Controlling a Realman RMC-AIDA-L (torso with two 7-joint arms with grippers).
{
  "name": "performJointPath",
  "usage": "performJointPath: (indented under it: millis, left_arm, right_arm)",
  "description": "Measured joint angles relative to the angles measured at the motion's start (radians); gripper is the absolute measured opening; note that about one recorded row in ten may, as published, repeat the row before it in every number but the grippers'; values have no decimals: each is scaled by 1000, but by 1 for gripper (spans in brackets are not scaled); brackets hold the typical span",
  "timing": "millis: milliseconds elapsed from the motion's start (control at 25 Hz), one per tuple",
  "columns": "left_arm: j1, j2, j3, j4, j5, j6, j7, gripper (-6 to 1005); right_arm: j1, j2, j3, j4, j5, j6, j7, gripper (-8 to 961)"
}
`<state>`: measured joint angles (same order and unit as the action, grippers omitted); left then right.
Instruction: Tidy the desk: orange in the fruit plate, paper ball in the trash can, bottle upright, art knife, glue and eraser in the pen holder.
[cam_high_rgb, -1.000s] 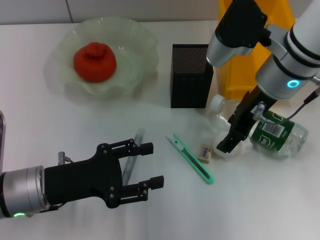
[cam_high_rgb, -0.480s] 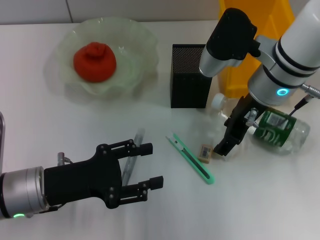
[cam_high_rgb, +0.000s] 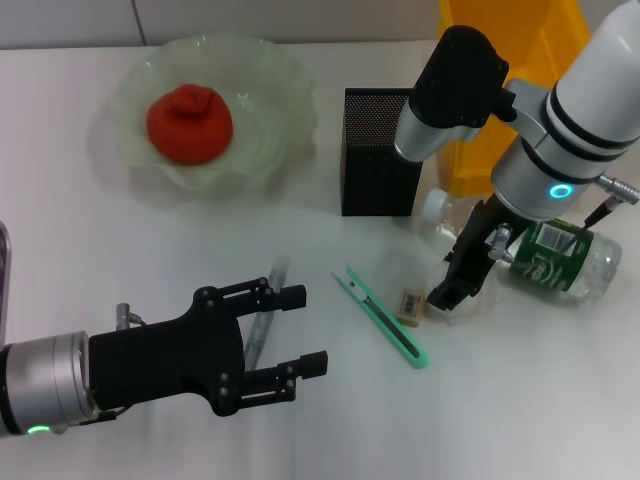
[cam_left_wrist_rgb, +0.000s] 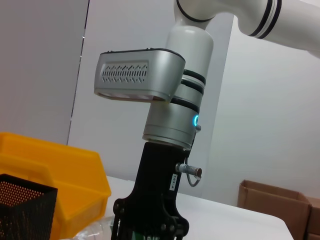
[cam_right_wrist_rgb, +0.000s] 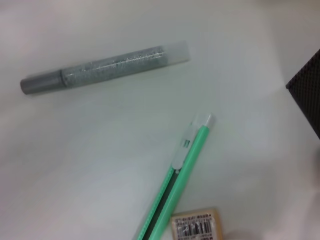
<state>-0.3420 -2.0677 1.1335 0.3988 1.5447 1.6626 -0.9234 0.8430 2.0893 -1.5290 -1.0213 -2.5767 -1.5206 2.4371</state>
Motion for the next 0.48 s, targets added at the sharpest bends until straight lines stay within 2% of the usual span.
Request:
performJointPath:
  millis: [200,360,440,480]
  left_arm:
    - [2,0,0,0,-2,0,0,715]
    - [4,0,0,0,-5,0,0,715]
    - [4,0,0,0,-6,0,1,715]
    - [4,0,0,0,-6,0,1,715]
  right_arm:
    - [-21,0,8,-48,5,2,0,468]
    - [-74,-3,17,-152,50,3,0,457]
    - [-138,-2,69,-235,138,36,-20,457]
    - [-138,-2,69,-235,138,36,-20,460]
